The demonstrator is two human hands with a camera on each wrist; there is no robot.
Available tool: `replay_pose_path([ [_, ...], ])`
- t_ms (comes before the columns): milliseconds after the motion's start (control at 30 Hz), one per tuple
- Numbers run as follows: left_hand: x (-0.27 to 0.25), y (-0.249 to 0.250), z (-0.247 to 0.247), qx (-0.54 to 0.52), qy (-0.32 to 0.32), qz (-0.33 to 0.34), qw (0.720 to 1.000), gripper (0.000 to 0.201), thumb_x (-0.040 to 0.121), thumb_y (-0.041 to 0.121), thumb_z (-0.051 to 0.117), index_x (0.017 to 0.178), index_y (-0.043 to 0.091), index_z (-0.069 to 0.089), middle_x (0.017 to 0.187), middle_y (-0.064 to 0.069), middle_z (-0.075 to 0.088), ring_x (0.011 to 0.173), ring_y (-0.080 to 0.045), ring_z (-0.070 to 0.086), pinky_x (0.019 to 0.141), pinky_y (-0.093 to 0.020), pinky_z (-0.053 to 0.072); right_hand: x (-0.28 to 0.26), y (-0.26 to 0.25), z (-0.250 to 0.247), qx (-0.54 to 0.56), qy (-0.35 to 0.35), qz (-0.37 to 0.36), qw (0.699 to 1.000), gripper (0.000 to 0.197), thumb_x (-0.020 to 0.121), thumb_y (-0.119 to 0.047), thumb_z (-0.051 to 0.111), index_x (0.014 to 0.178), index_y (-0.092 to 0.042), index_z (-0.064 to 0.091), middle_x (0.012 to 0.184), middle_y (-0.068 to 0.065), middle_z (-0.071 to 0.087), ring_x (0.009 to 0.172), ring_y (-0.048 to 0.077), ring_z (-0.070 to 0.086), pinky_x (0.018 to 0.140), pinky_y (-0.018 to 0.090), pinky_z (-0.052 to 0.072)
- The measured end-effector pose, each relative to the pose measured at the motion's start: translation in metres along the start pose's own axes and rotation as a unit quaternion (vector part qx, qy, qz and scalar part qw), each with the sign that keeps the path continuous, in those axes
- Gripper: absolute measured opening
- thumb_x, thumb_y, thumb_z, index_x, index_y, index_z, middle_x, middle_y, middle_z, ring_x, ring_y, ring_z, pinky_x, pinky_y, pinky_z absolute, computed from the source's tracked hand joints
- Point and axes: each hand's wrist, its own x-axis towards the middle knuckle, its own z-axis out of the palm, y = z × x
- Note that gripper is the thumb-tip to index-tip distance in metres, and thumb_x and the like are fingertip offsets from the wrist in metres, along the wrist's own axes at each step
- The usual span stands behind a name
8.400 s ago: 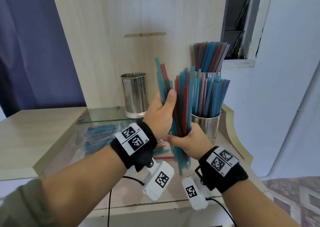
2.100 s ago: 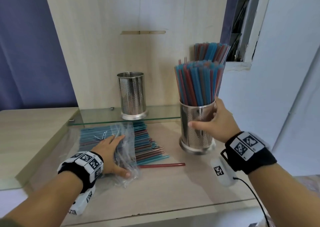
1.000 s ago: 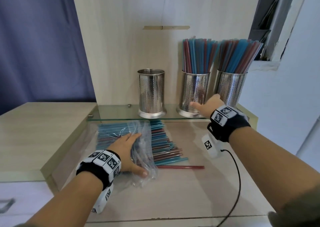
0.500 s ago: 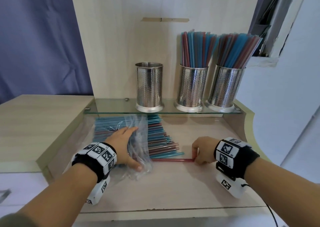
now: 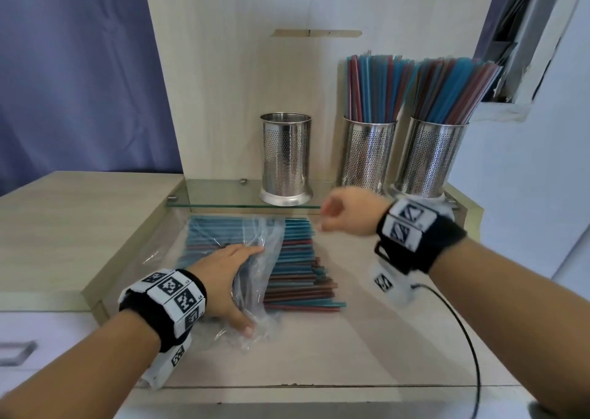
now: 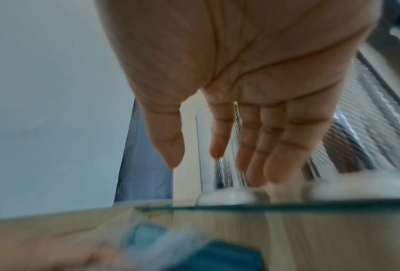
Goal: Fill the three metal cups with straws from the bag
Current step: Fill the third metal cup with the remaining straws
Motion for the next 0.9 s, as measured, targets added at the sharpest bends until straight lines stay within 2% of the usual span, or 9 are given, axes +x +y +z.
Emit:
replay_pose_path([
  [100,0.001,-0.002,0.000,-0.009,-0.001,-0.003,1.000,0.146,0.034,0.070,0.084,0.150,0.041,0.000,0.159,0.011,0.011,0.145,-0.013,0.017,0.119,-0.032,0.021,0.031,-0.019,-0.029,0.080,0.105,-0.020,0.991,0.069,0.082,-0.041,0.073,0.139,-0.021,0.039,0.136,0.002,0.052,0.109,0.017,0.057,0.092,0.030,0.047],
  [267,0.002,-0.001,0.000,-0.009,0.006,-0.008,1.000,0.143,0.037,0.065,0.087,0.150,0.040,0.004,0.159,0.012,0.011,0.145,-0.014,0.017,0.119,-0.031,0.018,0.084,-0.046,-0.042,0.158,0.202,-0.039,0.966,0.116,0.068,-0.042,0.085,0.153,-0.021,0.010,0.145,0.011,0.043,0.127,0.028,0.049,0.103,0.036,0.041],
  [367,0.001,-0.002,0.000,-0.018,0.011,-0.005,1.000,0.142,0.039,0.062,0.089,0.151,0.038,0.005,0.160,0.012,0.010,0.146,-0.013,0.016,0.118,-0.027,0.015,0.101,-0.052,-0.038,0.167,0.222,-0.023,0.960,0.102,0.071,-0.046,0.081,0.150,-0.020,0.022,0.131,0.008,0.051,0.116,0.024,0.054,0.090,0.029,0.043],
  [433,0.000,-0.004,0.000,-0.022,0.015,-0.004,1.000,0.141,0.040,0.060,0.090,0.151,0.038,0.006,0.160,0.012,0.011,0.145,-0.013,0.017,0.117,-0.026,0.015,0.105,-0.053,-0.032,0.166,0.236,-0.009,0.957,0.075,0.075,-0.047,0.077,0.131,-0.014,0.040,0.112,0.002,0.055,0.101,0.020,0.059,0.077,0.028,0.044],
  [500,0.000,-0.003,0.000,-0.022,0.019,-0.004,1.000,0.141,0.040,0.060,0.090,0.151,0.038,0.007,0.159,0.012,0.012,0.145,-0.013,0.019,0.117,-0.027,0.017,0.105,-0.052,-0.025,0.175,0.268,-0.002,0.947,0.062,0.075,-0.049,0.077,0.116,-0.015,0.044,0.104,0.001,0.056,0.090,0.018,0.058,0.070,0.027,0.042],
  [667,0.000,-0.006,0.000,-0.026,0.017,-0.002,1.000,0.141,0.039,0.061,0.090,0.151,0.038,0.007,0.159,0.011,0.013,0.145,-0.014,0.019,0.118,-0.029,0.018,0.070,-0.036,-0.025,0.226,0.335,0.012,0.915,0.065,0.064,-0.055,0.083,0.108,-0.020,0.051,0.101,-0.005,0.062,0.088,0.012,0.060,0.067,0.015,0.042],
  [733,0.001,-0.009,0.001,-0.028,0.016,-0.002,0.999,0.142,0.038,0.062,0.089,0.151,0.039,0.006,0.159,0.011,0.013,0.145,-0.014,0.019,0.118,-0.029,0.018,0.043,-0.020,-0.030,0.236,0.365,0.000,0.901,0.071,0.062,-0.052,0.085,0.115,-0.020,0.049,0.100,-0.011,0.059,0.089,0.007,0.059,0.063,0.005,0.037],
  [800,0.003,-0.011,0.001,-0.027,0.012,-0.001,1.000,0.143,0.038,0.064,0.088,0.151,0.039,0.004,0.159,0.011,0.012,0.145,-0.014,0.018,0.118,-0.031,0.019,0.008,-0.001,-0.037,0.222,0.349,-0.015,0.911,0.088,0.061,-0.052,0.086,0.130,-0.019,0.043,0.106,-0.013,0.057,0.091,0.000,0.058,0.068,-0.002,0.035],
  [900,0.003,-0.012,0.002,-0.025,0.010,0.003,1.000,0.144,0.037,0.067,0.087,0.151,0.039,0.003,0.159,0.010,0.013,0.144,-0.014,0.020,0.118,-0.033,0.021,-0.043,0.029,-0.050,0.173,0.277,-0.017,0.945,0.111,0.051,-0.062,0.080,0.143,-0.021,0.034,0.118,-0.012,0.054,0.100,0.005,0.056,0.089,0.018,0.041],
])
